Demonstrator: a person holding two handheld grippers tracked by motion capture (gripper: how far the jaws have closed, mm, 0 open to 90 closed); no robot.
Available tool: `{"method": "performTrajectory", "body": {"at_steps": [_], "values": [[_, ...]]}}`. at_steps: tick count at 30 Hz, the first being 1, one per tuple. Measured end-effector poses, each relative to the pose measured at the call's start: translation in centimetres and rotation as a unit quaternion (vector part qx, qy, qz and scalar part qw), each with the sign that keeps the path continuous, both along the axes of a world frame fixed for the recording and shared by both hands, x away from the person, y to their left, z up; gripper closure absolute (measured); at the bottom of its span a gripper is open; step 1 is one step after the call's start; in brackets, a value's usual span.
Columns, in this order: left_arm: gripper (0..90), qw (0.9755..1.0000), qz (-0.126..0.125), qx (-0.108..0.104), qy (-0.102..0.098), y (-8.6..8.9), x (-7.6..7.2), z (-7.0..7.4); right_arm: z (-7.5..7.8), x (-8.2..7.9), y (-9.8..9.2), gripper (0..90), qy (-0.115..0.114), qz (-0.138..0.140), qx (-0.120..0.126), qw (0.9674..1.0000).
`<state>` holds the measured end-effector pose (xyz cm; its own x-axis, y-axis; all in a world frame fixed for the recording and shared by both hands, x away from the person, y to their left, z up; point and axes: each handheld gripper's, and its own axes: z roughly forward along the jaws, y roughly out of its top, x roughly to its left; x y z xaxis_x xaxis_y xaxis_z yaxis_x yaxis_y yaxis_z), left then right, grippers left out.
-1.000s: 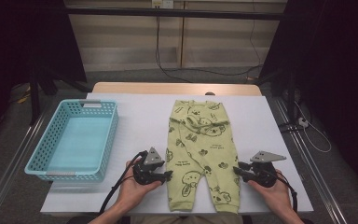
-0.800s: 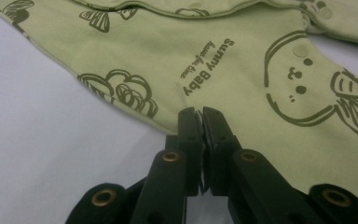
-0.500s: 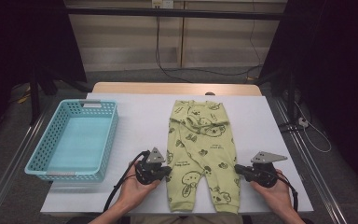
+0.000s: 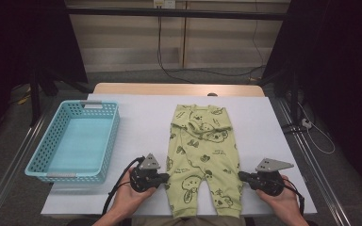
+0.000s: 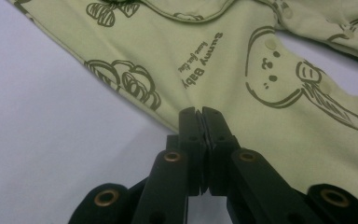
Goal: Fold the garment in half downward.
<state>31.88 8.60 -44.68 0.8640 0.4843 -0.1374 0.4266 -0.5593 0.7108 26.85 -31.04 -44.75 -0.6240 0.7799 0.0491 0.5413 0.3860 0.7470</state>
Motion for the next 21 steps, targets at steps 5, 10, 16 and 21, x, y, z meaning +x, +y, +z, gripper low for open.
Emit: {"method": "performTrajectory", "body": {"at_steps": [5, 10, 16, 21], "values": [[87.9, 0.9999, 0.006, -0.009, 0.011, 0.0, -0.9, 0.0, 0.2, -1.1, -0.1, 88.6, -0.002, 0.008, 0.004, 1.0], [87.9, 0.9998, 0.002, -0.017, 0.01, 0.5, -1.7, 0.3, 0.4, -2.0, 0.2, 88.6, 0.001, 0.017, 0.009, 0.9998], [87.5, 0.9998, -0.005, -0.007, 0.017, 0.4, -2.4, 0.5, 0.4, -2.9, 0.4, 88.0, 0.0, 0.017, 0.008, 0.9998], [82.4, 0.9995, -0.001, -0.029, 0.016, 1.0, -1.7, 0.2, 0.4, -2.8, 0.3, 79.9, -0.002, 0.008, 0.018, 0.9998]]}}
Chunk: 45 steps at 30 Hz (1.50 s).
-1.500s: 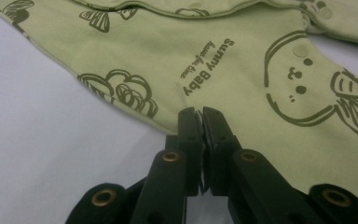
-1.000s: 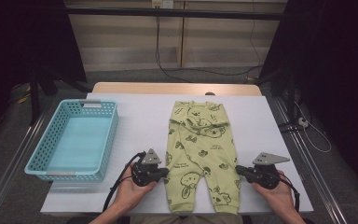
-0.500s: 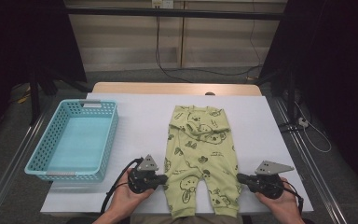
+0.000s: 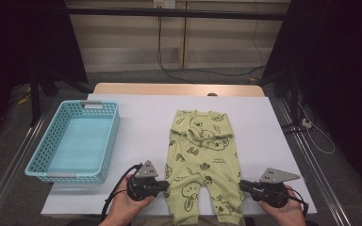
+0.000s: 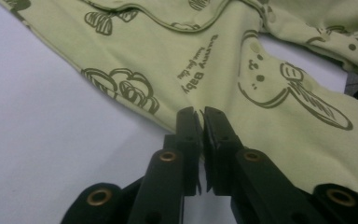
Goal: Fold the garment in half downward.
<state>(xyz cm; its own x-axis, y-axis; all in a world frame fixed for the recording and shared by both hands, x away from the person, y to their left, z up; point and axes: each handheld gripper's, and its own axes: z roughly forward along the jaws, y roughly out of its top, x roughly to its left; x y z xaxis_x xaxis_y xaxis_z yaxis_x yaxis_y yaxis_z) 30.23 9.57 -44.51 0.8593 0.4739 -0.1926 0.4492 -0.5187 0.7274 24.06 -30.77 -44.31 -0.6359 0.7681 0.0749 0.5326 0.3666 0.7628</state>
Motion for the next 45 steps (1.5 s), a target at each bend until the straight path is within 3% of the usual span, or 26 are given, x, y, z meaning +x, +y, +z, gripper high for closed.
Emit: {"method": "performTrajectory", "body": {"at_steps": [2, 4, 6, 10, 11, 12, 14, 17, 21, 23, 25, 26, 28, 30, 31, 33, 36, 39, 40, 42, 45], "values": [[75.0, 1.0, 0.009, -0.004, 0.002, 0.3, 0.3, -0.1, 0.1, 0.1, -0.1, 76.0, -0.003, -0.001, 0.006, 1.0], [61.3, 0.9999, 0.012, -0.01, 0.002, 0.5, 0.6, 0.0, 0.1, 0.2, -0.1, 64.6, -0.01, -0.009, 0.005, 0.9999], [57.6, 0.9996, 0.016, -0.025, -0.005, 0.5, 0.8, 0.0, 0.0, 0.4, -0.1, 55.3, -0.018, -0.023, 0.002, 0.9996], [36.8, 0.9983, 0.045, -0.036, -0.011, 0.3, 1.2, -0.1, 0.1, 0.9, -0.1, 37.6, -0.04, -0.032, 0.029, 0.9983], [32.2, 0.998, 0.048, -0.035, -0.02, 0.3, 1.5, -0.1, 0.1, 1.0, -0.1, 33.2, -0.048, -0.033, 0.034, 0.9978], [26.9, 0.9969, 0.065, -0.044, -0.01, 0.2, 1.4, -0.1, 0.2, 1.2, -0.1, 27.5, -0.055, -0.03, 0.037, 0.9973], [25.6, 0.9974, 0.062, -0.032, -0.018, 0.5, 2.1, 0.0, 0.4, 1.7, -0.3, 21.4, -0.061, -0.04, 0.049, 0.9962], [18.3, 0.9952, 0.081, -0.05, -0.021, 0.5, 2.8, -0.1, 0.6, 2.2, -0.7, 14.4, -0.064, -0.054, 0.058, 0.9948], [12.4, 0.9915, 0.102, -0.078, -0.023, 0.4, 4.3, 0.1, 0.9, 2.7, -0.9, 13.2, -0.076, -0.063, 0.065, 0.993], [8.4, 0.9906, 0.11, -0.072, -0.037, 0.3, 4.9, 0.4, 1.1, 3.1, -0.9, 11.0, -0.076, -0.068, 0.066, 0.9926], [8.3, 0.9896, 0.109, -0.081, -0.047, 0.3, 5.4, 0.7, 1.2, 3.7, -0.7, 7.7, -0.079, -0.078, 0.07, 0.9914], [8.2, 0.9877, 0.114, -0.097, -0.045, 0.1, 5.7, 0.8, 1.4, 4.0, -0.6, 6.9, -0.077, -0.082, 0.071, 0.9911], [6.3, 0.9882, 0.11, -0.092, -0.053, -0.1, 6.5, 1.2, 1.7, 4.7, -0.5, 9.0, -0.082, -0.083, 0.069, 0.9908], [6.2, 0.9861, 0.119, -0.104, -0.052, -0.5, 7.0, 1.5, 2.0, 5.3, -0.3, 9.1, -0.08, -0.085, 0.072, 0.9906], [6.1, 0.9863, 0.116, -0.108, -0.045, -0.7, 7.2, 1.7, 2.2, 5.7, -0.3, 8.8, -0.085, -0.085, 0.075, 0.9899], [6.1, 0.9848, 0.121, -0.105, -0.068, -1.0, 7.9, 2.1, 2.5, 6.5, -0.1, 8.6, -0.095, -0.09, 0.081, 0.9881], [6.0, 0.9834, 0.123, -0.111, -0.073, -1.5, 8.7, 2.7, 3.0, 7.7, 0.0, 7.8, -0.102, -0.093, 0.083, 0.987], [5.7, 0.984, 0.117, -0.106, -0.083, -1.8, 9.6, 3.1, 3.3, 9.0, 0.2, 5.6, -0.111, -0.097, 0.077, 0.9861], [4.6, 0.9849, 0.117, -0.1, -0.08, -1.9, 9.9, 3.1, 3.4, 9.4, 0.2, 4.7, -0.116, -0.098, 0.077, 0.9854], [2.9, 0.9844, 0.123, -0.099, -0.078, -2.2, 10.5, 3.1, 3.5, 10.2, 0.2, 3.1, -0.122, -0.094, 0.079, 0.9849], [2.9, 0.9832, 0.123, -0.098, -0.093, -2.4, 11.4, 3.0, 3.7, 11.3, 0.1, 3.3, -0.12, -0.101, 0.072, 0.9851]]}}
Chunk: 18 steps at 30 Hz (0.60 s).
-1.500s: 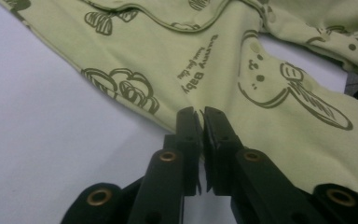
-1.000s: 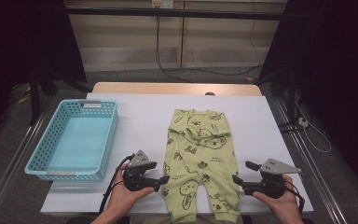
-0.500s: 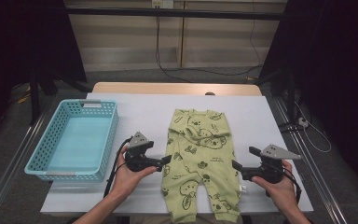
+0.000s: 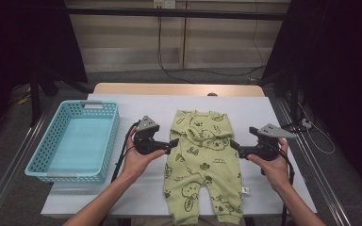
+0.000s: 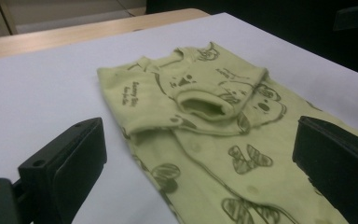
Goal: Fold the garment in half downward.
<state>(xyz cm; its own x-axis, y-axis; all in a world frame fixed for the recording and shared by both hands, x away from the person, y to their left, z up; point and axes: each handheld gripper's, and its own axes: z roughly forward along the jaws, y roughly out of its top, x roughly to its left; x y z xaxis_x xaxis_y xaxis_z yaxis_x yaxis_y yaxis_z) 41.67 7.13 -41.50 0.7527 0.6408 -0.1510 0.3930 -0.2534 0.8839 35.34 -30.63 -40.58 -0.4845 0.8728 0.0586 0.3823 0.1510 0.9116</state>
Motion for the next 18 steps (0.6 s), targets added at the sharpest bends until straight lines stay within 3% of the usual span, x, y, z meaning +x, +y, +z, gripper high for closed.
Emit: {"method": "performTrajectory", "body": {"at_steps": [7, 9, 11, 12, 13, 15, 16, 18], "values": [[2.9, 0.9999, 0.013, -0.001, 0.004, -0.6, 2.5, -0.3, 0.7, 2.3, 0.2, 4.9, 0.004, -0.004, -0.014, 0.9999], [2.9, 0.9998, 0.014, -0.013, 0.009, -0.9, 3.0, -0.4, 0.8, 3.1, 0.2, 6.4, 0.007, -0.003, -0.017, 0.9998], [2.8, 0.9999, 0.013, -0.008, 0.001, -1.0, 3.8, -0.2, 0.8, 3.9, 0.3, 7.6, 0.008, -0.005, -0.026, 0.9996], [2.9, 0.9999, 0.006, 0.01, -0.002, -0.8, 4.1, -0.1, 0.7, 4.3, 0.3, 8.1, 0.009, -0.006, -0.03, 0.9995], [2.9, 0.9998, 0.016, -0.01, -0.003, -1.2, 4.3, -0.1, 0.7, 4.7, 0.3, 8.6, 0.012, -0.009, -0.032, 0.9994], [2.9, 0.9997, 0.021, -0.01, -0.005, -1.4, 4.9, 0.0, 0.5, 5.6, 0.3, 8.7, 0.018, -0.013, -0.033, 0.9992], [2.9, 0.9995, 0.022, -0.021, 0.004, -1.6, 5.2, 0.0, 0.4, 6.1, 0.3, 8.8, 0.023, -0.018, -0.037, 0.9989], [2.9, 0.9995, 0.027, -0.016, 0.001, -1.7, 6.0, 0.0, 0.0, 7.0, 0.5, 10.3, 0.031, -0.023, -0.044, 0.9983]]}}
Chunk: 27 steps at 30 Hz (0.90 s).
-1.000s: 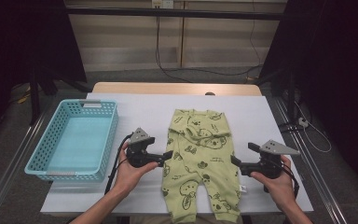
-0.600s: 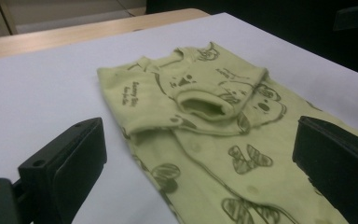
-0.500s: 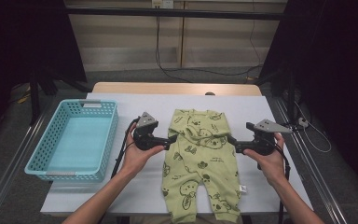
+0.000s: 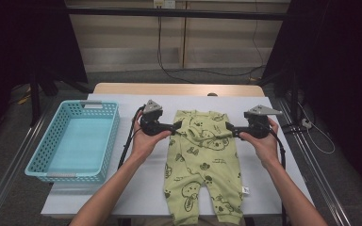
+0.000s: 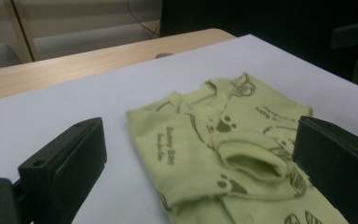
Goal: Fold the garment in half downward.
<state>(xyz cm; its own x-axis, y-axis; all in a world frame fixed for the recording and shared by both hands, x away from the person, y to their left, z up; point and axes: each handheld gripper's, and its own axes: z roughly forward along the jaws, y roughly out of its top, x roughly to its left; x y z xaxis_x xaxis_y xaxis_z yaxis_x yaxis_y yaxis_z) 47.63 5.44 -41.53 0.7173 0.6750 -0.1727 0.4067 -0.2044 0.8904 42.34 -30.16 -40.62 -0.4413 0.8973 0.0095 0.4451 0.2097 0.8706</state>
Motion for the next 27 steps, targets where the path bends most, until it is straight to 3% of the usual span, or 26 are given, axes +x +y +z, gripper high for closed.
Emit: {"method": "performTrajectory", "body": {"at_steps": [1, 3, 6, 8, 10, 11, 12, 13, 18, 19, 20, 21, 23, 25, 26, 27], "values": [[2.9, 0.9997, -0.006, 0.024, -0.004, 0.2, 0.4, 0.0, -0.2, 0.4, 0.1, 11.3, 0.003, -0.002, -0.002, 1.0], [2.9, 0.9999, 0.007, 0.008, 0.004, -0.2, 1.0, -0.2, -0.5, 1.4, 0.2, 13.6, 0.011, -0.002, -0.003, 0.9999], [3.0, 0.9998, 0.014, 0.001, 0.016, -0.3, 1.8, -0.5, -0.7, 2.8, 0.2, 15.2, 0.021, -0.004, -0.008, 0.9997], [2.9, 0.9998, 0.013, 0.01, 0.007, -0.5, 2.1, -0.6, -0.9, 3.7, 0.0, 17.8, 0.029, -0.008, -0.011, 0.9995], [2.9, 0.9999, 0.012, 0.006, 0.005, -0.7, 2.4, -0.8, -1.2, 4.4, -0.1, 23.8, 0.027, -0.013, -0.009, 0.9995], [2.9, 0.9999, 0.014, 0.006, 0.001, -0.8, 2.5, -0.8, -1.4, 4.8, -0.2, 24.2, 0.038, -0.014, -0.006, 0.9992], [2.9, 0.9995, 0.005, 0.03, -0.005, -0.5, 2.8, -0.8, -1.5, 5.2, -0.3, 26.3, 0.044, -0.013, -0.007, 0.9989], [2.9, 0.9999, 0.014, 0.009, 0.0, -0.8, 2.9, -0.9, -1.6, 5.5, -0.3, 27.7, 0.047, -0.01, -0.01, 0.9988], [3.1, 0.9997, 0.022, 0.011, 0.008, -1.1, 3.7, -1.3, -2.1, 6.9, -0.1, 34.7, 0.056, -0.002, -0.007, 0.9984], [3.2, 0.9993, 0.017, 0.032, 0.005, -0.9, 4.0, -1.3, -2.2, 7.1, 0.0, 36.6, 0.064, -0.001, -0.011, 0.9979], [3.1, 0.9996, 0.026, 0.01, 0.008, -1.3, 4.1, -1.4, -2.3, 7.4, 0.1, 38.3, 0.066, 0.001, -0.022, 0.9976], [3.1, 0.9995, 0.029, 0.008, 0.012, -1.4, 4.3, -1.5, -2.4, 7.6, 0.2, 39.9, 0.067, -0.001, -0.027, 0.9974], [3.2, 0.9995, 0.026, 0.013, 0.012, -1.6, 4.7, -1.6, -2.6, 8.0, 0.1, 43.7, 0.066, -0.003, -0.027, 0.9974], [4.7, 0.9988, 0.01, 0.047, 0.006, -1.6, 5.0, -1.5, -3.0, 8.3, -0.2, 46.2, 0.074, -0.007, -0.027, 0.9969], [4.8, 0.9994, 0.02, 0.027, 0.009, -1.9, 5.0, -1.6, -3.2, 8.3, -0.3, 47.0, 0.081, -0.01, -0.028, 0.9963], [4.8, 0.9995, 0.019, 0.025, 0.009, -1.9, 5.1, -1.6, -3.5, 8.5, -0.5, 47.3, 0.084, -0.01, -0.036, 0.9958]]}}
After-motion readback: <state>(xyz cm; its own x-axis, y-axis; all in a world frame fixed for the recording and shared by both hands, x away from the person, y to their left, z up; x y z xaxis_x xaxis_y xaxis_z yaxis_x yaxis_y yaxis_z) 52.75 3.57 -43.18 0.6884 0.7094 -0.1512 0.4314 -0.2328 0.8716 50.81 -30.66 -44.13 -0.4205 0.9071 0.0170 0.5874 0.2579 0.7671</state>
